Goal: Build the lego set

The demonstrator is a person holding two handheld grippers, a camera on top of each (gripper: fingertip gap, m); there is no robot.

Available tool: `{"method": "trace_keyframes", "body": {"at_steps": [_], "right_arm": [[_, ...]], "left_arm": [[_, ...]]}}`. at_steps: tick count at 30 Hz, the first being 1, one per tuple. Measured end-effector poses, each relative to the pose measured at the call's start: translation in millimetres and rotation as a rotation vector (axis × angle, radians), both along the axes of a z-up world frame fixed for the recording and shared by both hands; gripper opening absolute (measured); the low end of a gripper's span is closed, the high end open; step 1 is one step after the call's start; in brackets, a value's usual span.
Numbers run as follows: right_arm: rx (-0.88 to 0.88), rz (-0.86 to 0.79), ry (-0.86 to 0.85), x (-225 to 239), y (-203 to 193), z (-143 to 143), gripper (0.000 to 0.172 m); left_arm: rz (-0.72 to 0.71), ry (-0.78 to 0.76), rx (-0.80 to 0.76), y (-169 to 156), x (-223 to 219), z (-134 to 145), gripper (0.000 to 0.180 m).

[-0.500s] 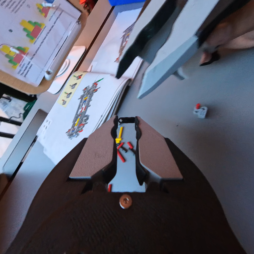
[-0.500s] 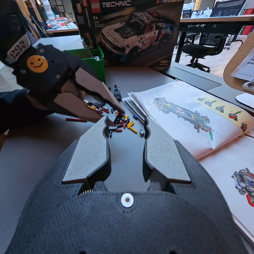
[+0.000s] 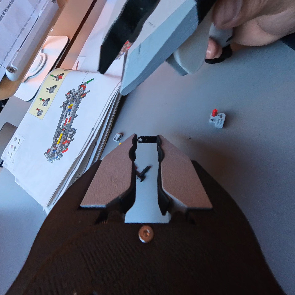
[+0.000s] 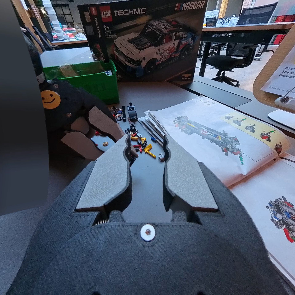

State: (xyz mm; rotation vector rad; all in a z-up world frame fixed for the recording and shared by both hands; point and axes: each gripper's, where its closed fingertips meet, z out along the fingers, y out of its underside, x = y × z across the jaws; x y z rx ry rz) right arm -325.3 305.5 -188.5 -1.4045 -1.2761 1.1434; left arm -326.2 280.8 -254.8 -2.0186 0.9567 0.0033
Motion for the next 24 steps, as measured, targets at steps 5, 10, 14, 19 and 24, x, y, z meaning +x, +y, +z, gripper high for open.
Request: {"method": "trace_keyframes", "body": {"at_steps": [5,10,14,19,24], "right_arm": [[0.012,0.006,-0.011,1,-2,-1,0.036],[0.018,0.013,-0.020,2,-4,-2,0.035],[0.014,0.013,-0.023,2,-4,-2,0.033],[0.003,0.016,-0.022,4,-4,-1,0.030],[0.006,0.020,-0.030,5,-4,-2,0.029]], "left_arm": [[0.005,-0.002,-0.013,0,-1,-2,0.022],[-0.007,0.023,-0.024,0,1,-8,0.022],[-0.003,0.022,-0.030,1,0,-10,0.022],[0.007,-0.011,-0.034,2,-2,-8,0.022],[0.013,-0.067,-0.045,3,-2,-4,0.022]]}}
